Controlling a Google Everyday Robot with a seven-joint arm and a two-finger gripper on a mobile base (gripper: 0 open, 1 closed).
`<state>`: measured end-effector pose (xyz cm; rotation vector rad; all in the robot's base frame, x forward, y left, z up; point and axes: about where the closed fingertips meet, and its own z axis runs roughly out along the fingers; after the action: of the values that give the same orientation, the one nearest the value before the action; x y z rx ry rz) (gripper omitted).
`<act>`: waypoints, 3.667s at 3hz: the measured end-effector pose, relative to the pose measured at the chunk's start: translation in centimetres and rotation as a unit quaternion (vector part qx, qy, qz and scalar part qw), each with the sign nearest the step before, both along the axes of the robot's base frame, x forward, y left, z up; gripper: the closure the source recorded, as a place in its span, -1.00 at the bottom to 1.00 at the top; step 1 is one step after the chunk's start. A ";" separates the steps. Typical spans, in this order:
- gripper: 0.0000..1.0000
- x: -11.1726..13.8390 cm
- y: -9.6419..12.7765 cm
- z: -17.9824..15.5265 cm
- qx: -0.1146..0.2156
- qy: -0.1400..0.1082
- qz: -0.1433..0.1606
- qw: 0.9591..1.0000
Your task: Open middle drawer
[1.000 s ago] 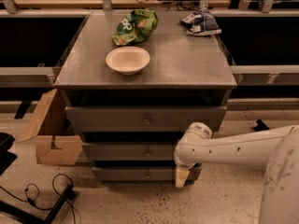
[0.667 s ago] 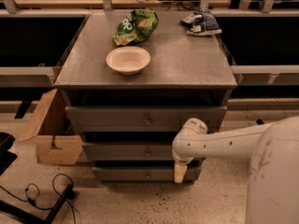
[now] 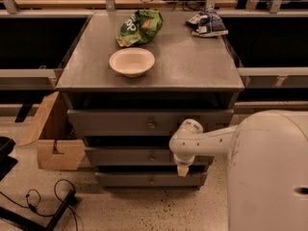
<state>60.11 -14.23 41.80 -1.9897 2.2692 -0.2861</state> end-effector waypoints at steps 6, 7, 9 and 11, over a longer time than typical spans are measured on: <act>0.03 -0.9 -1.3 1.4 -0.012 0.019 -0.019 1.000; -0.44 -1.0 -1.3 1.4 -0.012 0.019 -0.019 1.000; -1.00 -1.0 -1.3 1.4 -0.012 0.019 -0.019 1.000; -0.73 -3.5 -1.4 0.3 -0.011 0.050 -0.031 0.998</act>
Offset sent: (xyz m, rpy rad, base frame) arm -0.1619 -0.0909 0.0386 -0.1314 0.1839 -0.2373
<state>56.58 -15.62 42.12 -1.9899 2.4014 -0.2214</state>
